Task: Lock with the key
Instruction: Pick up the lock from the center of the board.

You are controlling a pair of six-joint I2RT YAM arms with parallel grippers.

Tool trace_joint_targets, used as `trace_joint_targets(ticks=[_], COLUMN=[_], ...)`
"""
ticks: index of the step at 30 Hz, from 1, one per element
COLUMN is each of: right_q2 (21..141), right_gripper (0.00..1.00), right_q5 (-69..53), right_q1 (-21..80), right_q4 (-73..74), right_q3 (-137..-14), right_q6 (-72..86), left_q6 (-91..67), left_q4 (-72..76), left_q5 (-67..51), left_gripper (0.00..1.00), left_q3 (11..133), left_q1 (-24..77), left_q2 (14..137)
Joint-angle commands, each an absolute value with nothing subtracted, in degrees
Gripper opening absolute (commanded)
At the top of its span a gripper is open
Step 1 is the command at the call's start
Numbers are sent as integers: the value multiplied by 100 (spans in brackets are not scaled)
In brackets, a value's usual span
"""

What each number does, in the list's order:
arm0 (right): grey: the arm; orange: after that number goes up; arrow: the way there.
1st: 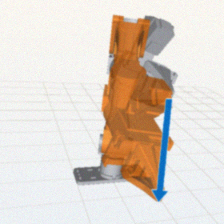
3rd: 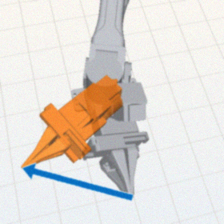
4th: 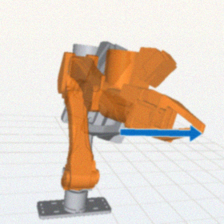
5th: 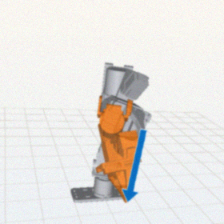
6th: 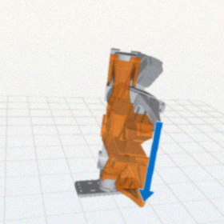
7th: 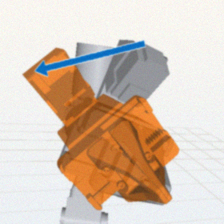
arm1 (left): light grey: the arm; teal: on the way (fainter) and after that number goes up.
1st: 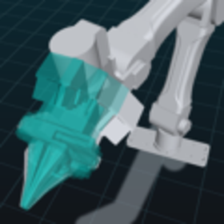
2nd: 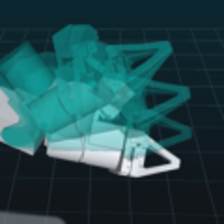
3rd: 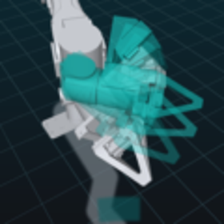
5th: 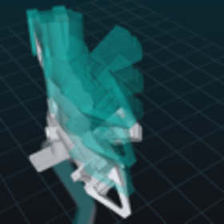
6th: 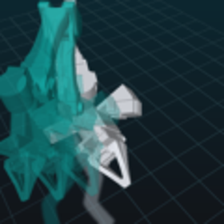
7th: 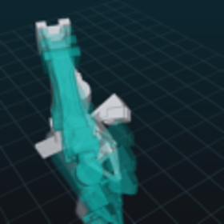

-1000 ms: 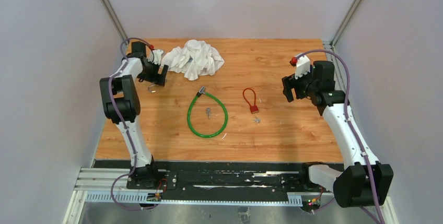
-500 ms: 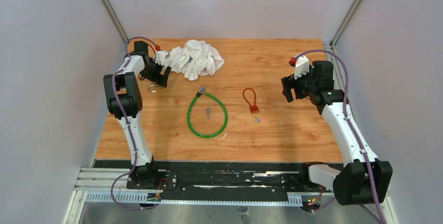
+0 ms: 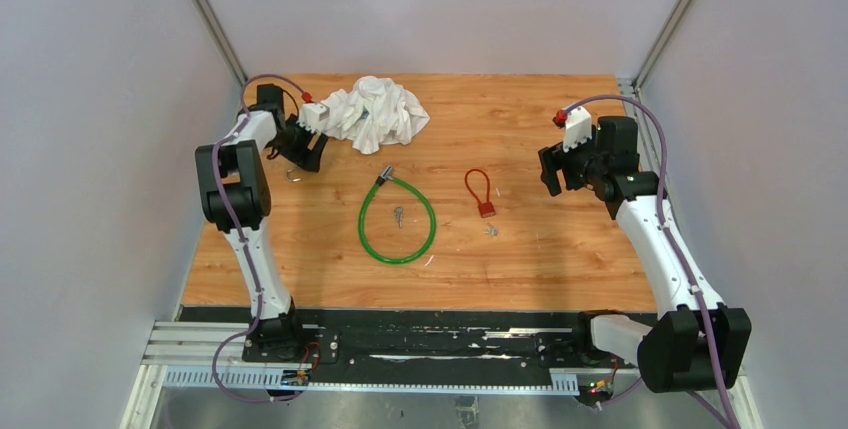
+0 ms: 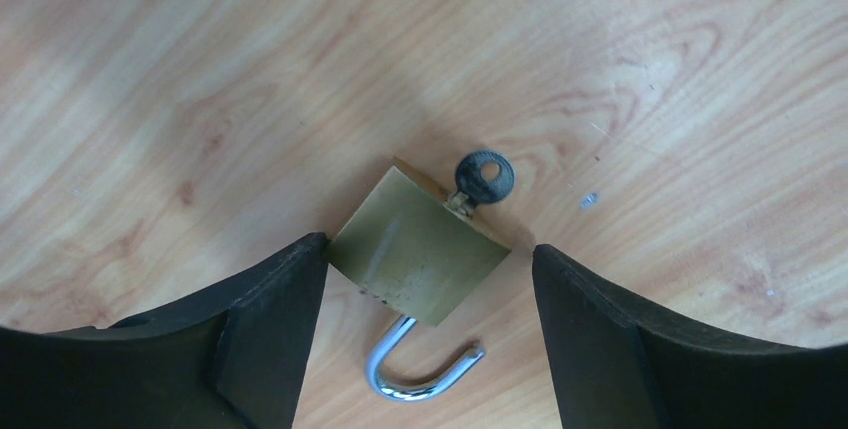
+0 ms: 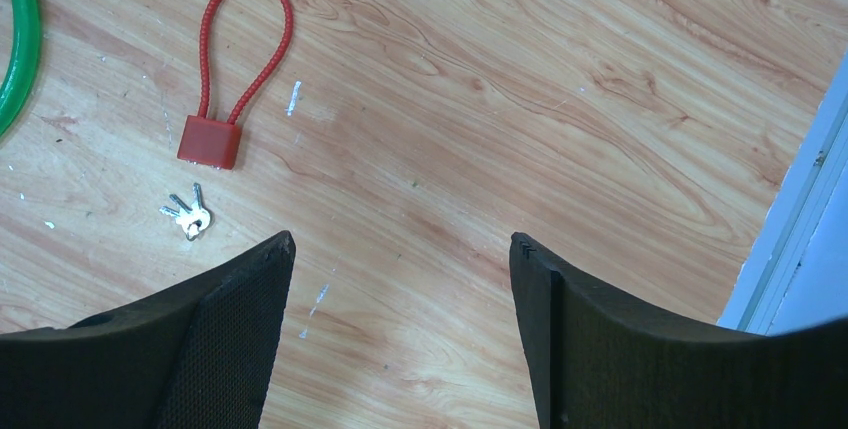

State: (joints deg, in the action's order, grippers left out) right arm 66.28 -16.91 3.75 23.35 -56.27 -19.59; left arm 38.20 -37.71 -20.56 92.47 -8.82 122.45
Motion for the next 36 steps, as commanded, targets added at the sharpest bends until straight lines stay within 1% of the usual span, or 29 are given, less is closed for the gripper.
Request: trace_joint_targets(ticks=[1,9,17,24,34,36], right_q2=[6657,6670,6653,6686,6718,6741], right_gripper=[77,77,77,76,76,76], right_q5=[-1775,-1828,-1837,-1854,-1875,-1896], right_q1=[308,308,307,308,305,308], right_q4=[2263,2263,2270,2275,2284,2282], right_q3=[-5549,-5555,-5546,-5546,-5555,-5563], right_q6=[-2064,-2060,-2063,-2066,-2081,-2080], left_q6=[3960,3968,3684,3770,4353,4397], left_q4=[-4166,-4009,-3742,-3487,-3487,-3477], left_q5=[-2078,-2060,-1932,-2016,-2188,-2220], left_gripper=[78,76,81,81,70,66], left_q3=[8791,8361,8712,8788,8236,8170], left_q1=[-872,-875,-876,-870,-853,-860], left_q2=[11998,11690,11961,12076,11865,11857])
